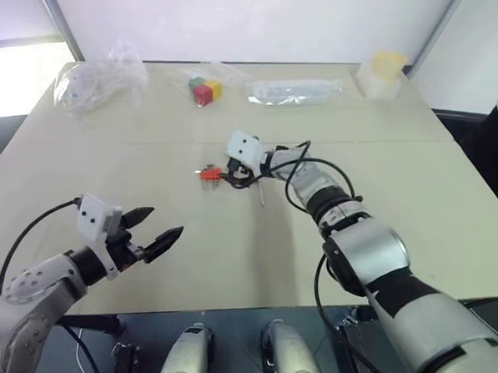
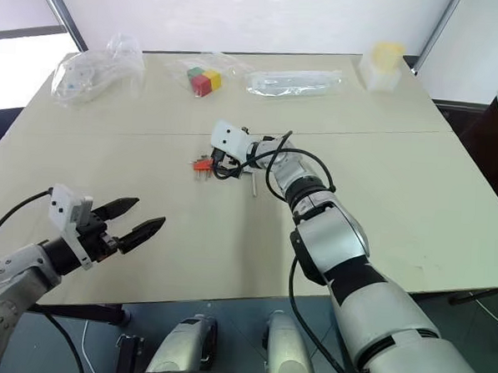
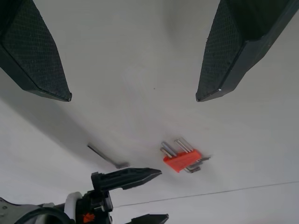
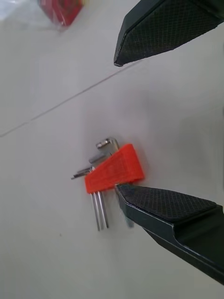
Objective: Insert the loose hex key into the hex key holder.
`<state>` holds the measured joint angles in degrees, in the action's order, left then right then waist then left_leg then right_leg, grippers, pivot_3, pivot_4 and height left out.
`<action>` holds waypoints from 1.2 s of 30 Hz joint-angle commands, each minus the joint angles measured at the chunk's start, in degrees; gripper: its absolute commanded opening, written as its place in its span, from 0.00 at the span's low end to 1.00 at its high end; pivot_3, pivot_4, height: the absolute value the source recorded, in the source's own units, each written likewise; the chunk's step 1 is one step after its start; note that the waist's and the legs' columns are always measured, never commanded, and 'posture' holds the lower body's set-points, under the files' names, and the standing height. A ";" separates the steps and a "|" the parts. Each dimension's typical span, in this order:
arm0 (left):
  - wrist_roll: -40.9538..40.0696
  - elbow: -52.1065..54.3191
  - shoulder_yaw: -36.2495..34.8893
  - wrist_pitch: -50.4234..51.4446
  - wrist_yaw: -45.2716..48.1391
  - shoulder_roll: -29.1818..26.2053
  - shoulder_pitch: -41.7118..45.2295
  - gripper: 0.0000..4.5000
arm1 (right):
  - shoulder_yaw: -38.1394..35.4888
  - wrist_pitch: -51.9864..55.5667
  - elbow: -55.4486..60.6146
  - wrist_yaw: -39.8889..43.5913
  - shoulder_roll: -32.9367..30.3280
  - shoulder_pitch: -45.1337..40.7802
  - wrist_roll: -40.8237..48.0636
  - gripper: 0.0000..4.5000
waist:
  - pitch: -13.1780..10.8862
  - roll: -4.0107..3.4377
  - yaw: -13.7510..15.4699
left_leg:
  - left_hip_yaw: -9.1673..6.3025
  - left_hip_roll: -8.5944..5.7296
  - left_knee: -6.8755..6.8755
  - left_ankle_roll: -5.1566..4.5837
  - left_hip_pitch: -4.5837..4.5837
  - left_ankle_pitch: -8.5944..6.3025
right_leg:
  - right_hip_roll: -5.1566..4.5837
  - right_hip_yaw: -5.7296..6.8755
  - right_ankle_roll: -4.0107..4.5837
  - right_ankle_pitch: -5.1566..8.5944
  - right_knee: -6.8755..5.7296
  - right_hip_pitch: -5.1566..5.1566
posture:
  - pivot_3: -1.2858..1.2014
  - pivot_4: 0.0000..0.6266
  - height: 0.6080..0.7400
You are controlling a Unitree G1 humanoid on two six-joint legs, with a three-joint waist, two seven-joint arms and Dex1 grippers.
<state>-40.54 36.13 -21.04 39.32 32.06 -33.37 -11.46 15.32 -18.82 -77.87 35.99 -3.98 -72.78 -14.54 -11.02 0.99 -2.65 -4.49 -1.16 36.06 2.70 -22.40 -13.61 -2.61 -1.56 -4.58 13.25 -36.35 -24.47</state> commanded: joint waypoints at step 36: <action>-0.22 0.86 2.69 -0.44 -0.76 -0.74 1.47 0.99 | -1.79 -5.51 1.96 -7.86 4.92 7.22 -4.47 0.93 | 0.00 0.00 -0.13 | 0.00 0.01 0.01 0.00 0.02 0.00 | 0.04 0.00 -0.03 -0.02 0.00 0.02 | 0.52 0.24 1.00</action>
<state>-40.56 36.17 -18.62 39.53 31.02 -33.57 -10.42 14.21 -24.06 -77.73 27.60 0.13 -65.52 -20.04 -11.02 0.99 -2.78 -4.50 -1.15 36.07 2.70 -22.38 -13.61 -2.56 -1.56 -4.61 13.23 -36.36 -24.45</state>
